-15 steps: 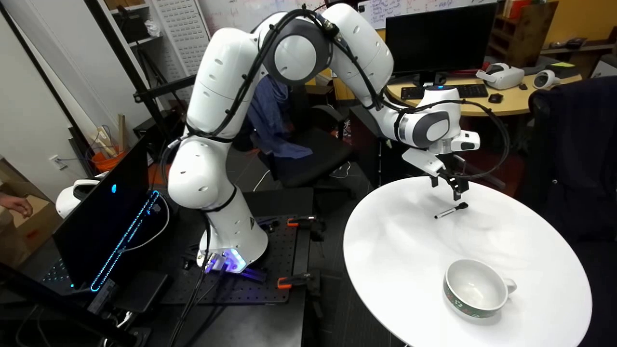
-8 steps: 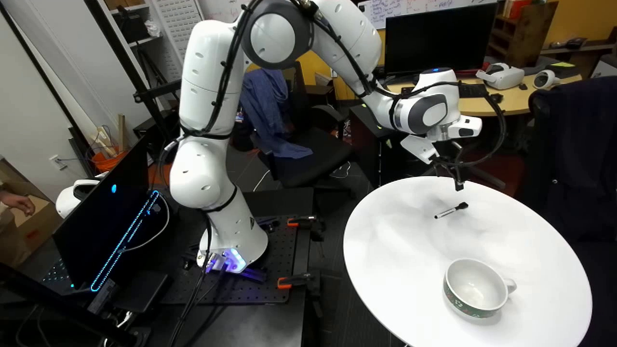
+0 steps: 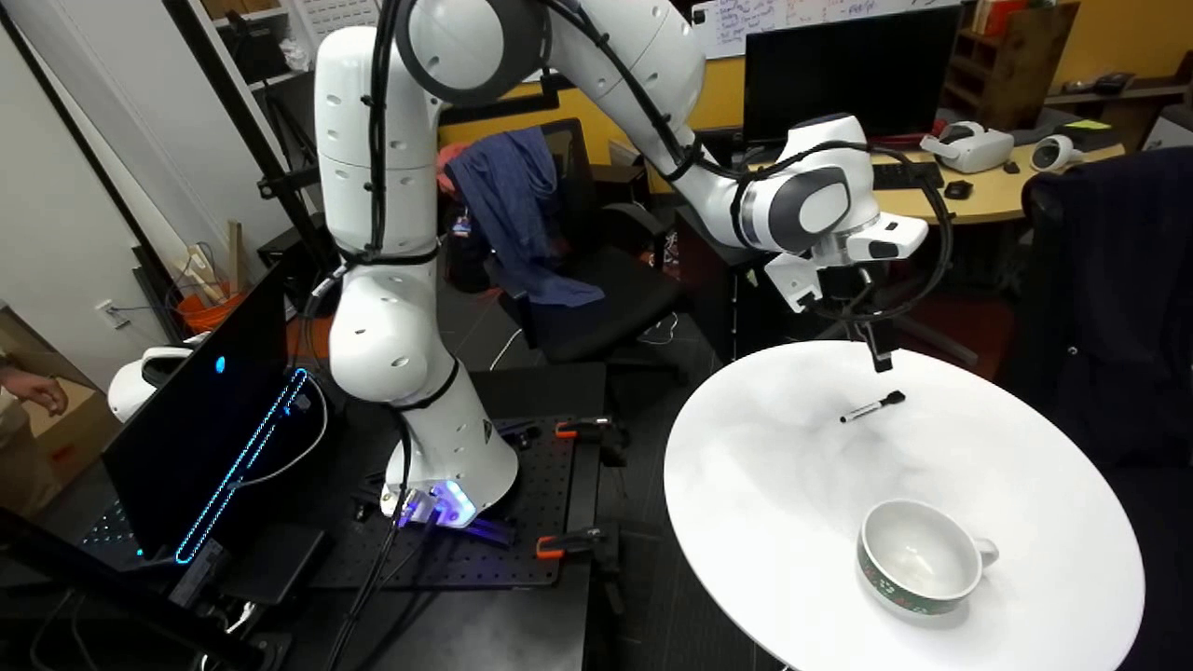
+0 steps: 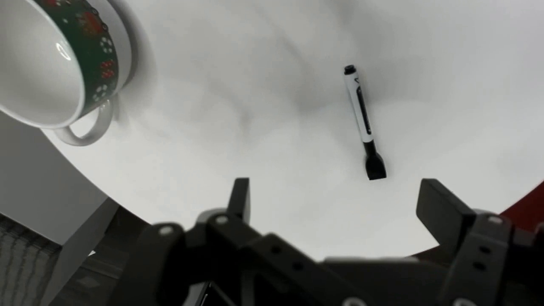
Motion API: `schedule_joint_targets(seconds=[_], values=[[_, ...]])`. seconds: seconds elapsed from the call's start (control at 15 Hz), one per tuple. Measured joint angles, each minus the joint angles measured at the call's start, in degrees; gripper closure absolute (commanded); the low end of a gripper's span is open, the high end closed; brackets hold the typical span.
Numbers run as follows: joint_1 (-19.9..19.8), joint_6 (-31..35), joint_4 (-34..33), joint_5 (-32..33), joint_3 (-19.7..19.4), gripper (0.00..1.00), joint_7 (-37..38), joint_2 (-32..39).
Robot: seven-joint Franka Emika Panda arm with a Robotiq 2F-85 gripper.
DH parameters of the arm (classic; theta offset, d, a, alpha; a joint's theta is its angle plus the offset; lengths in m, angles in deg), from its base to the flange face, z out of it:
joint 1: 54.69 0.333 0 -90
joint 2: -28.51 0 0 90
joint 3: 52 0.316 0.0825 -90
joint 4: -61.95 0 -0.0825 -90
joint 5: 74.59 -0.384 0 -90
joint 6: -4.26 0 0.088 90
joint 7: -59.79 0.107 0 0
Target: Take the marker from the mug and put it on the table
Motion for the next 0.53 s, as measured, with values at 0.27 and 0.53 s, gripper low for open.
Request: schedule_joint_targets(seconds=[0.27,0.53], values=[[0.0,2.37,3.06,4.07,-0.9,0.0,5.21,-2.37],[-0.01,3.2,4.55,5.17,-1.01,0.0,6.43,-3.57]])
